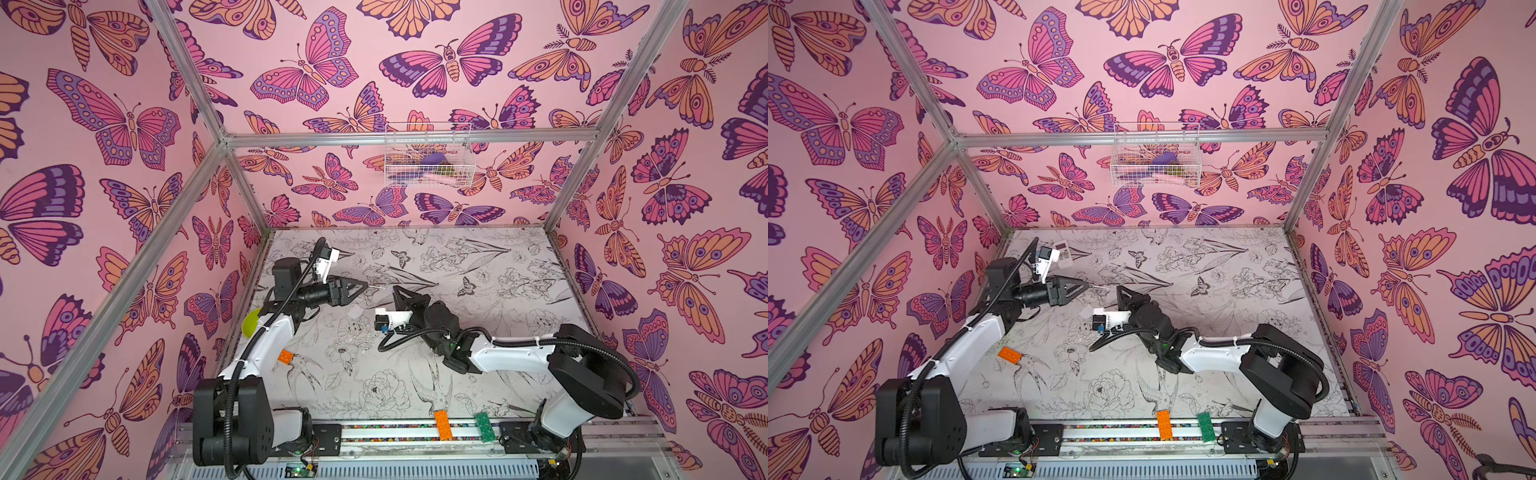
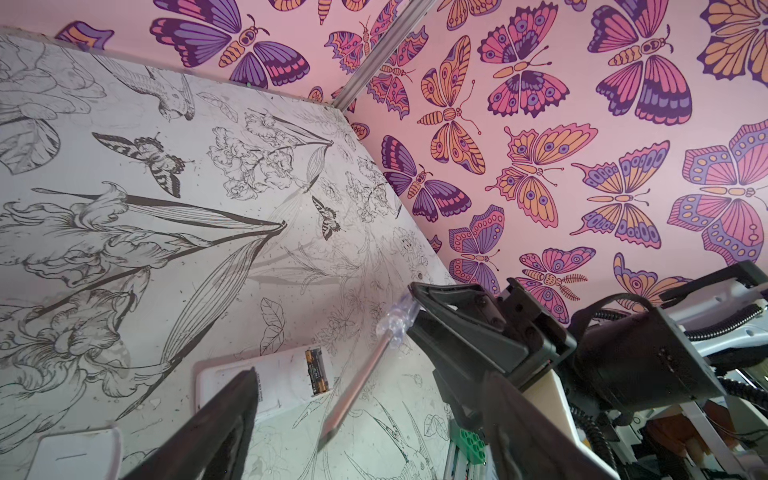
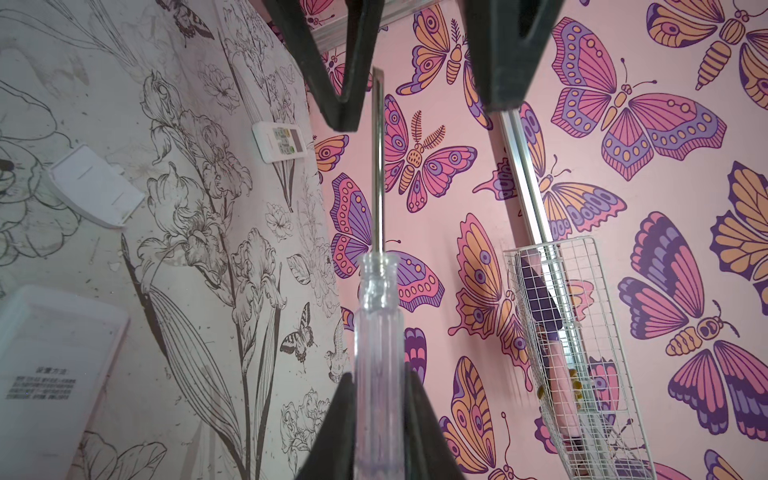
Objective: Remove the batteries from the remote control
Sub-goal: 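Lift the screwdriver with the right gripper and raise it upright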
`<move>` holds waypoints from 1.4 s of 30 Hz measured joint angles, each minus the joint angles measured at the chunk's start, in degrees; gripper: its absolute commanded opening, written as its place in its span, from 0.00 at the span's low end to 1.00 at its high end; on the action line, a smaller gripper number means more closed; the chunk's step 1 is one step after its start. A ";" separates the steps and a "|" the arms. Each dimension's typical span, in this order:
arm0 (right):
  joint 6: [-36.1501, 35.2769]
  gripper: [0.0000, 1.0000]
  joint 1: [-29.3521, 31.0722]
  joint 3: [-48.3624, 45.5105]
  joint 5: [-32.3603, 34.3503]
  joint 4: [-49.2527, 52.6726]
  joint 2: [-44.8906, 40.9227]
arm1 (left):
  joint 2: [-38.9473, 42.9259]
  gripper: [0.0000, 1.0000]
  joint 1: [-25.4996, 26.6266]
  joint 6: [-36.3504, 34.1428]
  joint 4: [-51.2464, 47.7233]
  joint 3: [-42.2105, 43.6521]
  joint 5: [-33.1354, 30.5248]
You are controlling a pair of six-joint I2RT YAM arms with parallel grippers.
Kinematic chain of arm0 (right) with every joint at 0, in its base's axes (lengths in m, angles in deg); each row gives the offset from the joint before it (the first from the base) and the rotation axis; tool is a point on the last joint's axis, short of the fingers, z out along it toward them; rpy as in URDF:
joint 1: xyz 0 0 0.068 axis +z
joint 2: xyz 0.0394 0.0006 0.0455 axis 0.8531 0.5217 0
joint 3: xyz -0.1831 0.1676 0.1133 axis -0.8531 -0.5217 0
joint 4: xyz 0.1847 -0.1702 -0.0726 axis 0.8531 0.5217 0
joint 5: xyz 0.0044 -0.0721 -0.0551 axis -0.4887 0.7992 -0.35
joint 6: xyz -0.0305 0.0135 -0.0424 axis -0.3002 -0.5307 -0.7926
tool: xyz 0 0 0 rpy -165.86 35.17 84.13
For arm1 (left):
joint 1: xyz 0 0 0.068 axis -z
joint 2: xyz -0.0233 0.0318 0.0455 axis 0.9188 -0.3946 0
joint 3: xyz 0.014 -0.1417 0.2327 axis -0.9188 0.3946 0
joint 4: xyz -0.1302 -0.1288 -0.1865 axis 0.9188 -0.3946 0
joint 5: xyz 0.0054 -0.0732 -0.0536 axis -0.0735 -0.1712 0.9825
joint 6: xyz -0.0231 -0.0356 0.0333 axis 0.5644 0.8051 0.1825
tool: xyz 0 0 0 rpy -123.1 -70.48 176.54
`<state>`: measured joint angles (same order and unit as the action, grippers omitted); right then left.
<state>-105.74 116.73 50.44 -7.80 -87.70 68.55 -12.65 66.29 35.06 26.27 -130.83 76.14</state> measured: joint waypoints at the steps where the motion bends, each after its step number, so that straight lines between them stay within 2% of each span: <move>1: 0.02 0.03 0.00 0.00 0.00 0.00 0.00 | -0.17 0.80 0.15 0.00 0.04 0.00 0.00; 4: 0.02 0.03 0.00 0.00 -0.02 0.00 0.00 | -0.94 0.64 0.37 0.07 0.00 0.00 -0.02; 7: 0.02 0.03 0.00 0.02 -0.02 0.00 0.00 | -1.51 0.53 0.66 -0.15 0.04 -0.07 0.26; 9: 0.09 0.03 0.00 0.00 -0.02 0.02 0.00 | -1.53 0.49 0.83 -0.33 0.11 -0.07 0.48; 11: 0.24 0.03 0.00 0.00 -0.02 0.02 0.00 | -1.55 0.36 0.98 -0.50 0.09 -0.07 0.48; 15: 0.35 0.04 0.00 0.04 0.00 0.00 0.17 | -1.66 0.23 1.14 -1.46 0.15 -0.07 1.01; 19: 0.70 0.04 -0.02 0.15 0.09 0.09 0.28 | -2.14 0.02 1.14 -1.99 0.31 -0.09 1.57; 23: 1.07 0.05 -0.55 0.35 0.24 -0.04 0.90 | -2.43 0.00 1.22 -1.92 0.13 -0.09 3.56; 25: 1.07 0.11 -0.55 0.35 0.20 0.02 0.92 | -2.58 0.00 1.25 -1.95 0.09 -0.09 3.61; 27: 1.05 0.21 -0.66 0.35 0.20 0.02 0.92 | -2.60 0.00 1.25 -1.95 0.13 -0.09 3.65; 31: 1.51 0.49 -0.66 0.33 0.13 0.09 0.87 | -2.82 0.00 0.94 -1.90 0.13 -0.24 3.39; 34: 2.91 0.62 -0.79 0.20 0.02 0.26 0.52 | -2.91 0.00 0.42 -1.90 0.13 -0.26 3.10; 38: 6.58 0.66 -1.14 -0.83 0.50 1.11 -1.46 | -2.91 0.00 -0.61 -1.46 0.15 -0.44 3.15; 42: 15.80 0.67 -3.48 -2.73 0.66 6.19 -8.02 | -2.91 0.00 -1.22 -1.18 0.13 -0.72 3.17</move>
<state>-89.93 113.25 47.70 -7.14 -81.51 60.52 -15.56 65.06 33.88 26.40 -131.55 79.31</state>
